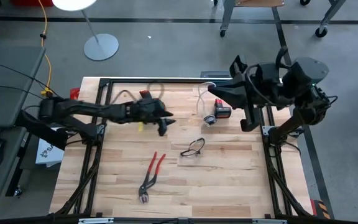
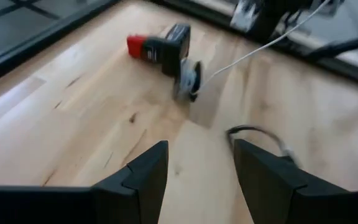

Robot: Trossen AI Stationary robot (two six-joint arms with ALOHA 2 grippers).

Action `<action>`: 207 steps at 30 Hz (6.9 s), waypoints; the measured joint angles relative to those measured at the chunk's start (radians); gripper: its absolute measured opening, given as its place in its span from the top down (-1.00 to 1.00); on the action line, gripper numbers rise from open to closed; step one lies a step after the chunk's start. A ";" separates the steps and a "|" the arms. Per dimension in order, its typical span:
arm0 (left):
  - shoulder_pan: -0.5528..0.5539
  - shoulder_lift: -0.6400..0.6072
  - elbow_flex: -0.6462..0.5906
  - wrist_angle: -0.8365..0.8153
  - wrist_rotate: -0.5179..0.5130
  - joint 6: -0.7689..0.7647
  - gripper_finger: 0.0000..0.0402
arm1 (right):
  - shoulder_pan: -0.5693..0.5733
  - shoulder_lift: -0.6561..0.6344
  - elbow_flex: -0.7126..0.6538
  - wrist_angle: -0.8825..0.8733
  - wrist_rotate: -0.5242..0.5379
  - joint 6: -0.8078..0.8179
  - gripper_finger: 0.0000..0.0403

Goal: Coil cords
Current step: Uncoil the white wire from the black spool

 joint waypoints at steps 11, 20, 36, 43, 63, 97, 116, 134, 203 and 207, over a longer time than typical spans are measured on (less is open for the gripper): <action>0.074 0.437 0.426 -0.100 0.210 0.141 0.05 | 0.009 0.000 -0.003 -0.057 0.007 0.049 1.00; 0.037 0.450 0.450 -0.332 0.236 0.359 0.05 | 0.009 -0.018 -0.002 -0.060 -0.006 0.021 1.00; -0.059 0.596 0.420 0.069 0.018 0.386 0.05 | 0.009 -0.021 0.001 -0.048 -0.010 0.030 1.00; -0.060 0.626 0.421 0.141 0.003 0.368 0.05 | 0.008 -0.021 0.001 -0.046 -0.010 0.030 1.00; -0.056 0.676 0.422 0.256 -0.047 0.384 0.32 | 0.008 -0.021 0.001 -0.040 -0.009 0.032 1.00; -0.038 0.474 0.495 -0.065 0.081 0.303 0.99 | 0.004 -0.042 0.001 -0.095 0.046 0.012 0.78; -0.030 -0.137 0.508 -0.430 0.002 0.316 1.00 | 0.004 -0.127 0.002 -0.626 0.527 0.096 0.24; -0.037 -0.143 1.025 -0.462 -0.064 0.387 1.00 | -0.061 -0.078 -0.003 -1.120 0.476 0.427 0.24; -0.131 0.028 1.559 -0.275 0.313 -0.437 1.00 | -0.258 1.032 -0.003 0.260 -0.118 -0.056 0.24; -0.131 0.028 1.559 -0.275 0.312 -0.437 1.00 | -0.262 1.033 -0.003 0.279 -0.143 -0.067 0.24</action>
